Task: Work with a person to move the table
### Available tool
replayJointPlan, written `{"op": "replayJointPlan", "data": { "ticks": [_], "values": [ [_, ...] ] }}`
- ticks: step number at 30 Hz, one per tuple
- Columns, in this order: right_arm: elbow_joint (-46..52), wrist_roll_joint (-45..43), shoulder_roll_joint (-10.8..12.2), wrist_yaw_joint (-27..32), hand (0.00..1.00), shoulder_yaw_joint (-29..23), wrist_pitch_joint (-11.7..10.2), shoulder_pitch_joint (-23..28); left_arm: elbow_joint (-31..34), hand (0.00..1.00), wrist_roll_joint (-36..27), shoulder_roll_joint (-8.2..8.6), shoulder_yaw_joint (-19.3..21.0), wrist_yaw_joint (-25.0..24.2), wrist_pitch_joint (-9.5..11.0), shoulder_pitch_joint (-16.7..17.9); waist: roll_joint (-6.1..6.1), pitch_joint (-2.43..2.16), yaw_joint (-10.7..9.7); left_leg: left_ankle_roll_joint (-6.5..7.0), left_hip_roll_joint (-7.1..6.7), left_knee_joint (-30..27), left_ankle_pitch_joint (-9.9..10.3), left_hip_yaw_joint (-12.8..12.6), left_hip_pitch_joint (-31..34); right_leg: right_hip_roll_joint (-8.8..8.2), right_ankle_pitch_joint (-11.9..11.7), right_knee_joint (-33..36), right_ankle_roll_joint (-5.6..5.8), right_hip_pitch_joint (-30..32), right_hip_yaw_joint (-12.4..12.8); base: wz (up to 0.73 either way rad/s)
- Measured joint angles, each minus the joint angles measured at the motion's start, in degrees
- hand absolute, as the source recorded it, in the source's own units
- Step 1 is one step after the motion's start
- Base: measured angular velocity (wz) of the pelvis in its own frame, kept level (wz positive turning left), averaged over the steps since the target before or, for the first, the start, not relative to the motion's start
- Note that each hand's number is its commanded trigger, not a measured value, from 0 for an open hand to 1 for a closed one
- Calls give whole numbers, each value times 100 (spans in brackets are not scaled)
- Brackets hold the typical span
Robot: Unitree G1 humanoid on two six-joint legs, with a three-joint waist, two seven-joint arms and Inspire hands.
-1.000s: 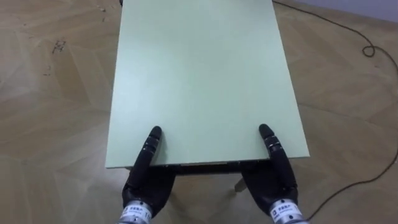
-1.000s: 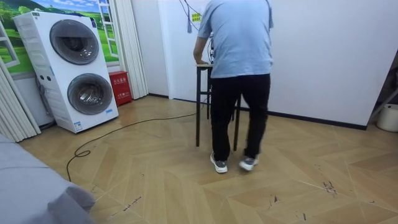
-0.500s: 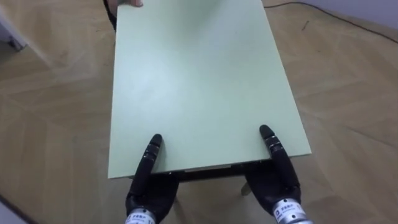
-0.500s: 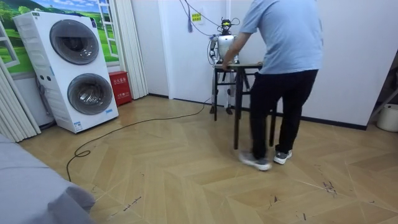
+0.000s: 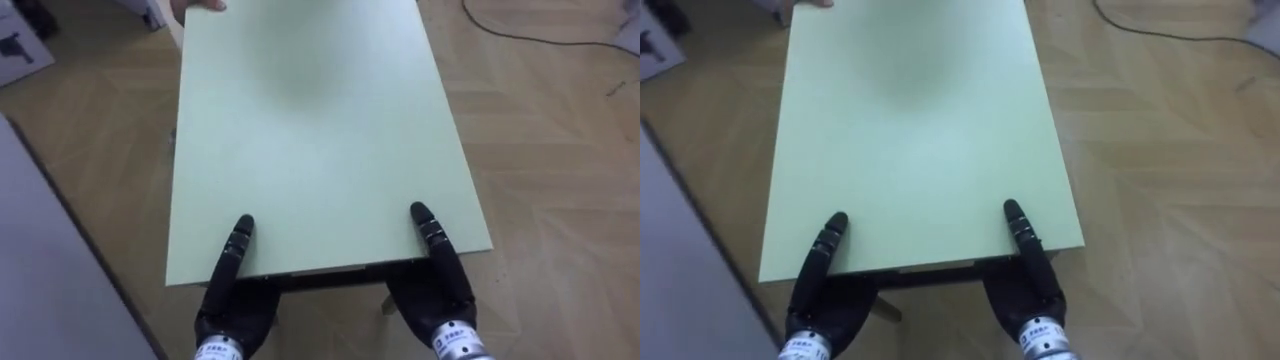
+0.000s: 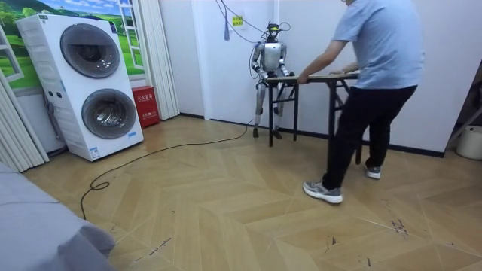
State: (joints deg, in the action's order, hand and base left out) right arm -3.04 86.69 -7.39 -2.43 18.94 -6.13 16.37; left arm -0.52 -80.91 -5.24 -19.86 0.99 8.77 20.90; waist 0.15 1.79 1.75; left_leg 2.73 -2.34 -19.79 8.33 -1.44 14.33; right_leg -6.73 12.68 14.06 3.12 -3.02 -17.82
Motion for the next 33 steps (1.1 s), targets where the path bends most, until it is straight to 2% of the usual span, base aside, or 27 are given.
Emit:
{"op": "replayJointPlan", "data": {
  "ticks": [1,3,4,5,6,7,8,9,10,11,12,13,15,18,19,21,22,23,24,25,27,29,30,31,33],
  "values": [
    [0,-8,1,19,100,0,0,-9,0,100,2,-14,2,8,6,0,15,4,0,4,5,-2,-34,-8,14,21,39,101,-64,2,2,77],
    [5,-41,-1,27,100,0,0,-12,0,100,-11,-28,-3,9,7,0,33,-5,-7,10,7,-9,-81,-64,71,53,62,169,-103,-25,-29,81],
    [37,-47,-15,27,100,-7,-9,-14,2,100,-12,-16,-5,9,11,-27,63,-3,-18,67,76,7,-126,-403,123,60,61,209,-103,-28,-155,84],
    [49,-46,-27,27,100,-11,-18,-14,1,100,-12,-11,-13,9,10,-43,91,-6,-33,107,122,21,-150,-633,135,60,61,270,-103,-17,-234,90],
    [55,-44,-37,27,100,-17,-42,-15,1,100,-11,-11,-44,11,14,-74,171,1,-95,194,227,58,-199,-1022,135,65,62,528,-102,45,-323,87],
    [55,-43,-30,43,100,-15,-47,-22,1,100,-12,-2,-67,22,29,-88,237,10,-129,227,294,101,-224,-908,134,95,236,773,-129,229,-154,74],
    [56,-44,-26,50,100,6,-43,-42,5,100,-13,-5,-67,22,39,-85,240,11,-112,216,264,150,-261,-857,142,145,328,654,-184,349,31,58],
    [87,-57,-21,66,100,14,-36,-69,9,100,-53,-11,-57,22,66,-108,230,6,-125,227,136,248,-353,-750,182,178,304,195,-260,630,236,87],
    [144,-62,-69,83,100,-39,-57,4,-21,100,-66,-20,-77,32,27,-149,307,-11,-235,230,17,254,-419,-660,206,102,223,270,-245,735,224,89],
    [169,-61,-85,83,100,-41,-63,24,-19,100,-62,-10,-95,32,26,-133,327,-26,-217,242,18,221,-388,-775,196,53,214,270,-257,735,80,65],
    [170,-60,-78,86,100,-32,-76,16,-19,100,-60,4,-107,31,38,-121,329,-26,-120,212,118,6,-170,-1037,131,-21,195,280,-245,748,-87,16],
    [197,-61,-76,86,100,3,-125,9,-19,100,-44,27,-107,30,65,-133,337,-31,-75,186,148,-11,-11,-1098,63,-40,197,322,-232,780,-189,13],
    [204,-62,-73,99,100,4,-145,-4,-20,100,-14,22,-81,30,69,-168,323,-35,-5,267,140,48,41,-1093,78,-35,230,438,-196,806,-250,25],
    [205,-97,-76,117,100,8,-132,-6,-20,100,-60,25,-85,31,66,-144,307,-31,-37,335,-15,153,14,-904,22,-122,274,700,-120,799,-317,39],
    [204,-97,-91,117,100,4,-132,-12,-24,100,-75,31,-91,31,67,-143,301,-30,-66,363,-75,187,-3,-815,2,-139,284,759,-104,759,-256,73],
    [202,-89,-87,140,100,8,-131,0,-44,100,-89,24,-94,33,67,-141,288,-24,-152,386,-159,228,-24,-594,-72,-137,306,842,-68,719,-76,62],
    [188,-97,-63,175,100,16,-116,4,-62,100,-99,8,-102,33,80,-140,257,-19,-150,387,-189,244,-24,-472,-131,-119,355,874,-12,718,159,41],
    [187,-100,-46,176,100,15,-113,5,-61,100,-106,-12,-106,33,83,-145,236,-17,-153,386,-210,246,-24,-411,-136,-110,383,813,2,726,294,46],
    [188,-104,-25,176,100,15,-89,1,-61,100,-106,-43,-111,33,84,-157,184,-10,-145,385,-258,248,-24,-331,-136,-95,388,598,-15,814,531,48],
    [182,-113,-20,185,100,14,-79,8,-65,100,-135,-58,-104,36,92,-156,175,-13,-152,371,-280,248,-27,-250,-152,-74,309,467,-70,909,651,47],
    [182,-90,-17,212,100,25,-82,34,-60,100,-146,-100,-115,60,90,-152,121,-17,-134,357,-290,271,-34,-267,-212,-3,250,398,-82,755,607,39],
    [179,-58,-25,230,100,38,-83,41,-60,100,-146,-100,-111,107,68,-154,74,-2,-136,355,-287,392,-35,-347,-337,30,229,220,-97,525,528,34],
    [163,-23,-28,248,100,41,-83,62,-61,100,-146,-114,-112,146,42,-153,33,23,-136,353,-291,455,-37,-323,-444,48,203,120,-95,420,572,25],
    [136,20,-22,263,100,68,-83,67,-61,100,-145,-132,-111,200,39,-153,0,28,-135,353,-293,458,-37,-322,-487,76,156,2,-98,322,666,22],
    [136,51,-24,283,100,93,-83,72,-60,100,-138,-158,-98,242,35,-177,-14,25,-145,353,-302,485,-36,-314,-491,96,94,-150,-71,219,680,18]
  ]
}}
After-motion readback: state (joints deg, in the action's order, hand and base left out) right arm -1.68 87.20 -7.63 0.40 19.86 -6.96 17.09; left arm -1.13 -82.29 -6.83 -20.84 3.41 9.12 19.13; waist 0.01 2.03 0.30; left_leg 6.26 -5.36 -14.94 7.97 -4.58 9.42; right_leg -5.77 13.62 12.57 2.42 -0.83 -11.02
